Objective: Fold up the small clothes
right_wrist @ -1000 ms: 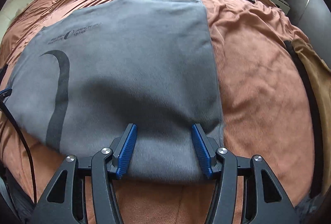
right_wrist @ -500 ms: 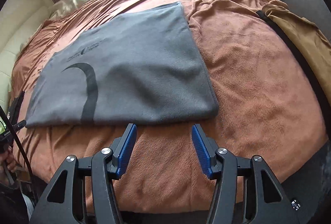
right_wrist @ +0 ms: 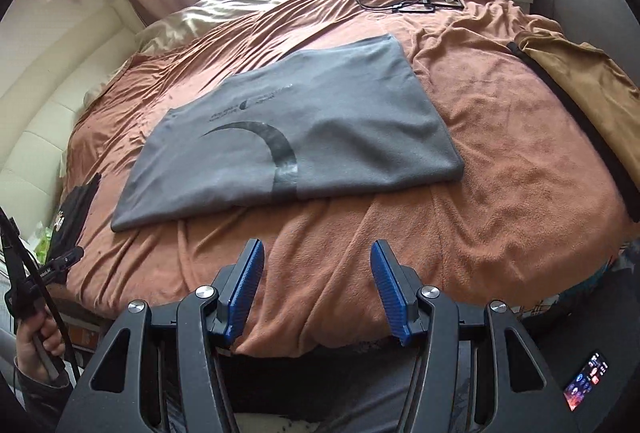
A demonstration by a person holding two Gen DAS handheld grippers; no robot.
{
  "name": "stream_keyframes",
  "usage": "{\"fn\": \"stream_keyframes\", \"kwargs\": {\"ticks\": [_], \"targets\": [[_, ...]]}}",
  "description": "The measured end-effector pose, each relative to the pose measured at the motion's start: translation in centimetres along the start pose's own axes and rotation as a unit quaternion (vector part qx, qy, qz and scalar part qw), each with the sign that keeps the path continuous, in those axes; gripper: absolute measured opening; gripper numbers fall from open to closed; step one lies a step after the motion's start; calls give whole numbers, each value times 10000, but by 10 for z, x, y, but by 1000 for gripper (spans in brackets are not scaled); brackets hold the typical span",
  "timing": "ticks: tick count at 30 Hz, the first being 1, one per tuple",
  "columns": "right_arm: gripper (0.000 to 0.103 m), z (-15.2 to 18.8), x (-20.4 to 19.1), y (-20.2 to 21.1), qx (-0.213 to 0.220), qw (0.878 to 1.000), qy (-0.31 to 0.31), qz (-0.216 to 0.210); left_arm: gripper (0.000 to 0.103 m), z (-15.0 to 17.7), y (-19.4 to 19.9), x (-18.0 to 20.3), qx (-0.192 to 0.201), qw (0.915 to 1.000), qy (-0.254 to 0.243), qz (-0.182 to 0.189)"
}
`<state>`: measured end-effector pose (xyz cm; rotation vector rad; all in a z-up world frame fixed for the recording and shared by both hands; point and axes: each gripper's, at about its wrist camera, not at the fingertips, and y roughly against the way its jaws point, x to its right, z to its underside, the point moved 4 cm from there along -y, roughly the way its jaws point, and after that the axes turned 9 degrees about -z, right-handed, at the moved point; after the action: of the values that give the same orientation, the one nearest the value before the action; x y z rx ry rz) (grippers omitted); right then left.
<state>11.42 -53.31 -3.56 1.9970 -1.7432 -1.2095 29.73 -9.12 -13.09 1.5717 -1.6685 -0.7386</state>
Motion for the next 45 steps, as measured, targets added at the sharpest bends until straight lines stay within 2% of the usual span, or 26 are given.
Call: {"fn": "stream_keyframes", "kwargs": {"ticks": [5,9,15,23,29,31,37,41,45], "targets": [[53,9,-19,15,49,10000,5,6,50,9,29,5,169,9998,-18,133],[53,1,-28,8,-72,9999,81,53,53,10,36,1,219,9996,15,167],[53,-15,-48,-20,-97,9989,416,-170,53,2,20,-15,191,9989,391,188],[53,-35,-59,-80,-222,9982,531,-184,53,-19,-5,-39,119,9966,787,234],[45,-48,-73,-133,-451,9972,570,-164,53,-28,-26,-62,2,9912,1270,372],[38,-53,-78,-151,-533,9967,573,-194,52,-30,-36,-66,-89,9888,1422,448],[25,-67,-88,-200,-713,9952,653,-137,52,-35,-66,-63,-349,9839,1616,680],[18,-70,-92,-227,-769,9944,716,-77,52,-38,-85,-58,-511,9822,1672,687],[12,-66,-86,-248,-857,9949,526,-73,52,-34,-105,-50,-764,9789,1714,811]]}}
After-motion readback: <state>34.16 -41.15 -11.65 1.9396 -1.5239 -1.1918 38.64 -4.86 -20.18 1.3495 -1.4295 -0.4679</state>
